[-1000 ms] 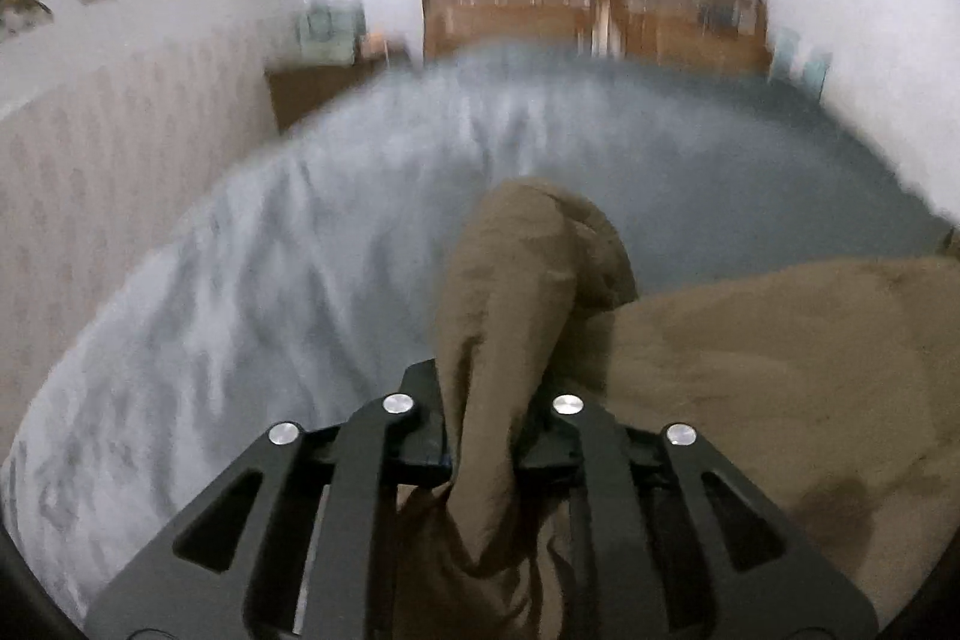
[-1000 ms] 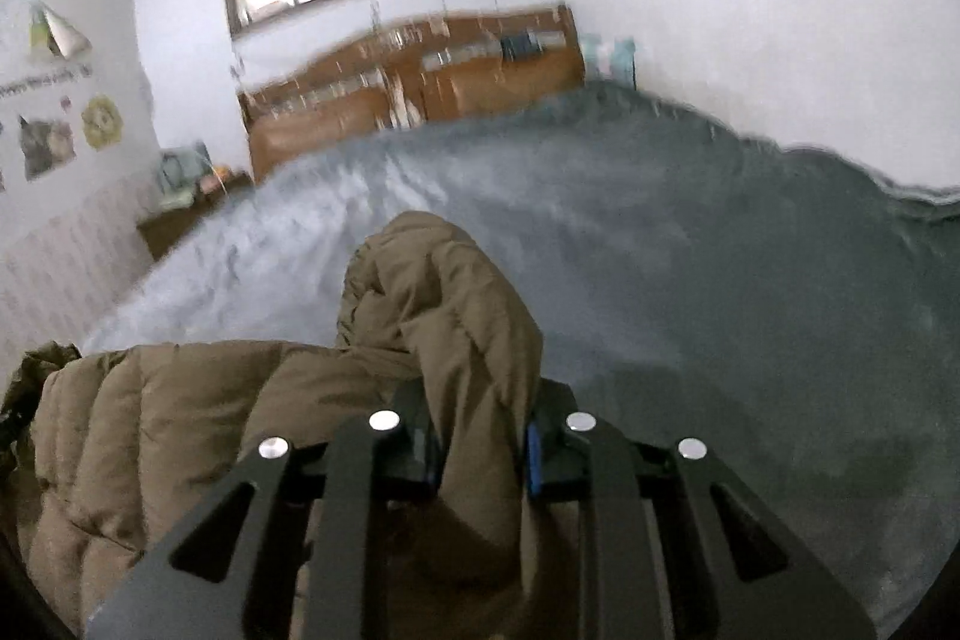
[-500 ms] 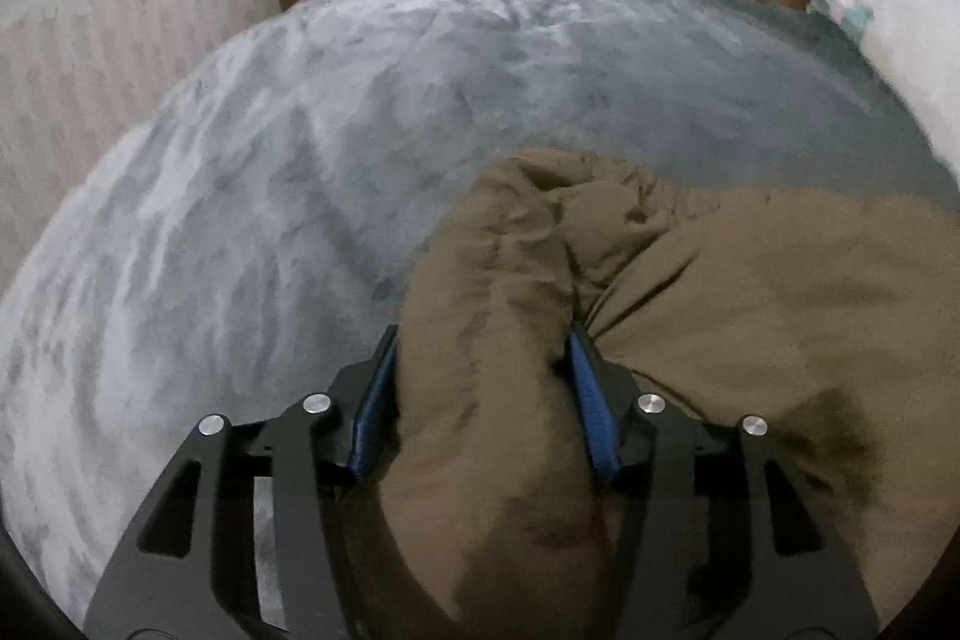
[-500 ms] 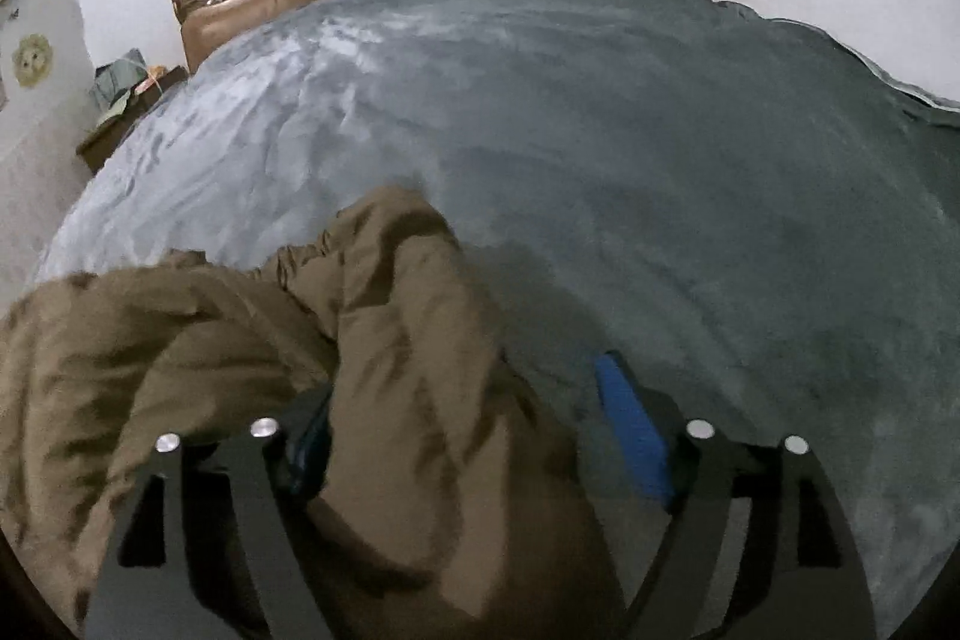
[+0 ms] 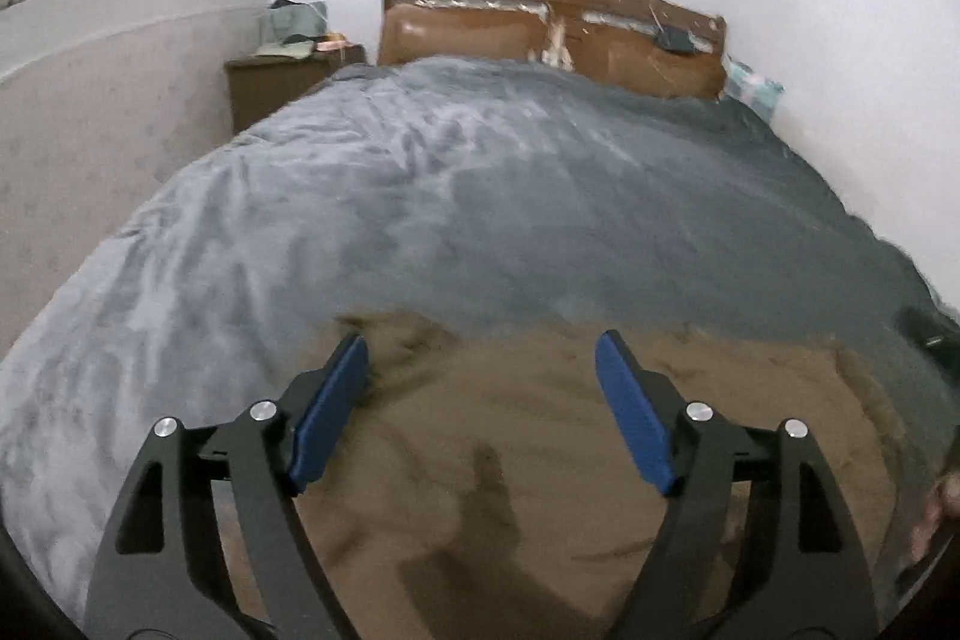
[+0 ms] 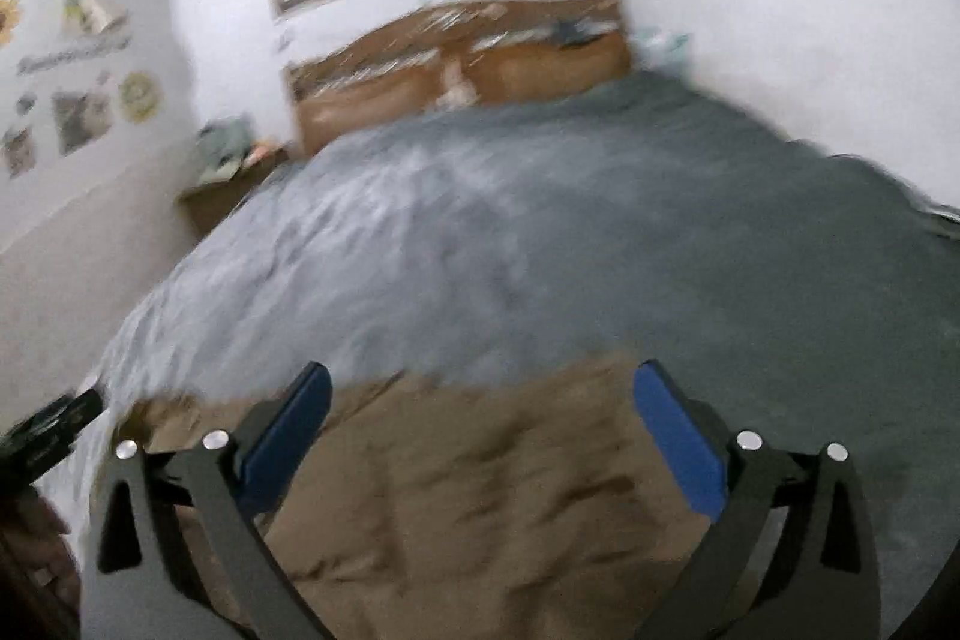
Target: Fold large clothes
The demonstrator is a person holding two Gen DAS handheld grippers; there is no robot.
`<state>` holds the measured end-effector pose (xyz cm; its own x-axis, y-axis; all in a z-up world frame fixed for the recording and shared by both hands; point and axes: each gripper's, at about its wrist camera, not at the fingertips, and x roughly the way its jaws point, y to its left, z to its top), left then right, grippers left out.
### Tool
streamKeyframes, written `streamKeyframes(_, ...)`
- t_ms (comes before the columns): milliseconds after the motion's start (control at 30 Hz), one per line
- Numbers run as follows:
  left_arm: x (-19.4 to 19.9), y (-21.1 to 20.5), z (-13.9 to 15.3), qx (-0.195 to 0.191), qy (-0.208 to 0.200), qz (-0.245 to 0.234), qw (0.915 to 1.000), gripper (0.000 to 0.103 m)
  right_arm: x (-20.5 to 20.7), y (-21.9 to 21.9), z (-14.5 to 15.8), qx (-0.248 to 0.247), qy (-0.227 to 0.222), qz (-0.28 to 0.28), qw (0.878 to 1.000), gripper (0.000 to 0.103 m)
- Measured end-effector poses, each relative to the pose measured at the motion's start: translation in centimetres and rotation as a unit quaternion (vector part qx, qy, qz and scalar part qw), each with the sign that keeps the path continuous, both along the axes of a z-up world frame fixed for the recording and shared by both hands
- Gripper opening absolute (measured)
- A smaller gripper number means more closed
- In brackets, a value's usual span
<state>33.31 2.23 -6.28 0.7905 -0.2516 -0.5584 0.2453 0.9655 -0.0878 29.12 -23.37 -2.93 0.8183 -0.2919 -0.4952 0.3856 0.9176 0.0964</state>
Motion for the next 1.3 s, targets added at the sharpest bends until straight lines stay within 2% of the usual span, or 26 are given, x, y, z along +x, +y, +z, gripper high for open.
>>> streamKeyframes(33, -0.3, -0.8, -0.6, 0.01, 0.003, -0.01, 0.9999, 0.078, 0.5, 0.5, -0.9, -0.012, 0.013, 0.006, 1.0, 0.101)
streamKeyframes(133, 0.3, -3.6, -4.1, 0.078, 0.022, -0.023, 0.9964, 0.078, 2.6, 1.4, -5.2, -0.035, 0.071, 0.022, 0.997, 0.101)
streamKeyframes(200, 1.0, -3.3, -6.0, 0.074, 0.038, -0.016, 0.9964, 0.081, 3.3, 0.9, -7.3, -0.031, 0.099, 0.018, 0.994, 0.101)
streamKeyframes(267, 2.4, -2.5, -7.2, 0.055, 0.045, 0.002, 0.9974, 0.092, 3.5, 0.4, -9.0, -0.026, 0.103, 0.018, 0.994, 0.101)
streamKeyframes(367, 2.9, -2.0, -8.6, 0.059, 0.034, 0.014, 0.9976, 0.095, 3.6, 0.3, -10.2, -0.034, 0.111, 0.021, 0.993, 0.101)
streamKeyframes(500, 2.9, -3.0, -9.2, 0.086, 0.028, 0.012, 0.9958, 0.095, 5.0, 0.4, -10.7, -0.044, 0.124, 0.02, 0.991, 0.101)
streamKeyframes(800, 6.8, -5.1, -9.0, 0.097, 0.033, 0.01, 0.9946, 0.095, 4.9, 0.1, -11.6, -0.029, 0.136, 0.023, 0.99, 0.101)
streamKeyframes(1133, 8.2, -5.9, -9.5, 0.108, 0.048, 0.009, 0.993, 0.096, 5.9, -0.5, -12.4, -0.009, 0.162, 0.029, 0.986, 0.102)
streamKeyframes(1200, 8.3, -5.6, -9.0, 0.097, 0.053, 0.004, 0.9939, 0.092, 5.8, -0.6, -11.8, -0.005, 0.174, 0.036, 0.984, 0.101)
streamKeyframes(1233, 8.3, -5.2, -8.1, 0.085, 0.05, -0.003, 0.9951, 0.085, 5.6, -0.7, -11.1, -0.007, 0.177, 0.042, 0.983, 0.101)
streamKeyframes(1300, 8.1, -4.4, -5.7, 0.089, 0.029, -0.005, 0.9956, 0.083, 4.5, -0.7, -8.8, -0.035, 0.161, 0.05, 0.985, 0.101)
